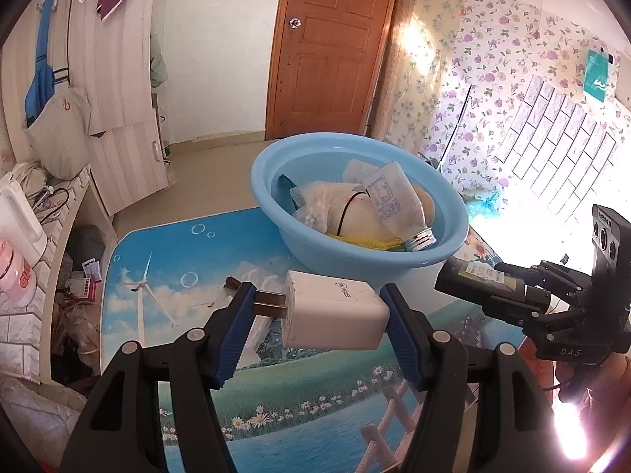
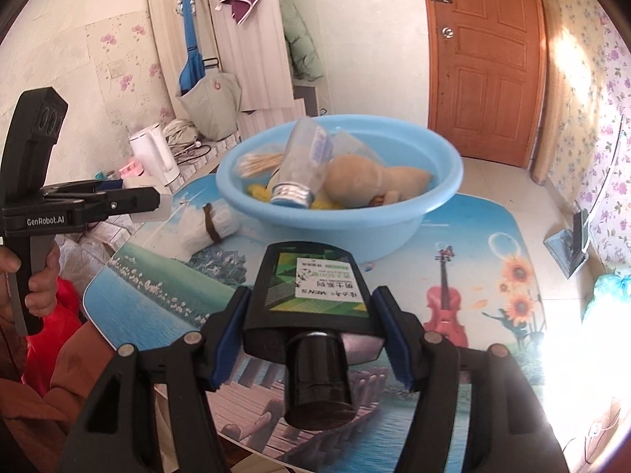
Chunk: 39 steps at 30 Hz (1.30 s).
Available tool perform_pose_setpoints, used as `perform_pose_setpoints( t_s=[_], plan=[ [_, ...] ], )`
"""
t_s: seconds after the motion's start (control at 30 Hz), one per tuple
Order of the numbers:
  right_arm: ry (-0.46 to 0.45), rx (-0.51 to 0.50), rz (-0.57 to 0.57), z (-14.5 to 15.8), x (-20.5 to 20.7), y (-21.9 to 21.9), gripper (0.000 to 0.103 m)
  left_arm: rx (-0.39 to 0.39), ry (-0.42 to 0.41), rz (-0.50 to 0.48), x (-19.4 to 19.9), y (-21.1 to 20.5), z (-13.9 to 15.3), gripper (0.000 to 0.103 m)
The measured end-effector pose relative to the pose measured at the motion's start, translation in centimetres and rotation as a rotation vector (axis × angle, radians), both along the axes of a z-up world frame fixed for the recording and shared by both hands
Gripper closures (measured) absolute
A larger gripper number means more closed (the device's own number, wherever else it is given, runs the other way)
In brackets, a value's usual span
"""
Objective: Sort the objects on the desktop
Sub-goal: 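Lift the charger plug and black bottle and carry both toward the blue basin, then lower the charger into the basin and open the left gripper while the right gripper holds the black bottle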
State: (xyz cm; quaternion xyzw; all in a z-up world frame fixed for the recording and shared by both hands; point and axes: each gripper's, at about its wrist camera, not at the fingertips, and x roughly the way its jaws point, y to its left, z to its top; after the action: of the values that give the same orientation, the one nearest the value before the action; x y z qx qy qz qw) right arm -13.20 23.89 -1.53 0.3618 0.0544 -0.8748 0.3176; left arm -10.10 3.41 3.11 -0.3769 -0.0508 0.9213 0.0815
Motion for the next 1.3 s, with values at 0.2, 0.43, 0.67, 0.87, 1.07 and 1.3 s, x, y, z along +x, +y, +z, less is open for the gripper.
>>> perform_pose_setpoints(
  t_s=[0.2,0.43,0.67,0.87,1.07,1.3],
  plan=[
    [-0.006,-0.025,-0.075,0.3,-0.5,2.4,0.041,-0.003,0.012,-0.02,-1.1,0.8,0.7,0.039],
    [0.056,-0.052,-0.126,2.3,-0.5,4.2,0.041,-0.003,0.016,-0.036,-2.8,1.7,1.1,0.039],
    [0.118,-0.058,-0.124,4.2,-1.1,4.2,0.041,-0.007,0.003,-0.049,-4.4,2.4,0.7,0.039],
    [0.109,-0.072,-0.097,4.1,-2.4,3.2,0.041,-0.004,-0.003,-0.069,-6.4,3.1,0.2,0.039],
    [0.099,-0.049,-0.072,3.2,-3.6,1.5,0.041,-0.002,-0.014,-0.111,-8.2,4.1,-1.1,0.039],
    [0.085,-0.04,-0.06,2.7,-4.6,0.8,0.041,0.008,-0.03,-0.121,-9.8,4.3,-2.2,0.039]
  ],
)
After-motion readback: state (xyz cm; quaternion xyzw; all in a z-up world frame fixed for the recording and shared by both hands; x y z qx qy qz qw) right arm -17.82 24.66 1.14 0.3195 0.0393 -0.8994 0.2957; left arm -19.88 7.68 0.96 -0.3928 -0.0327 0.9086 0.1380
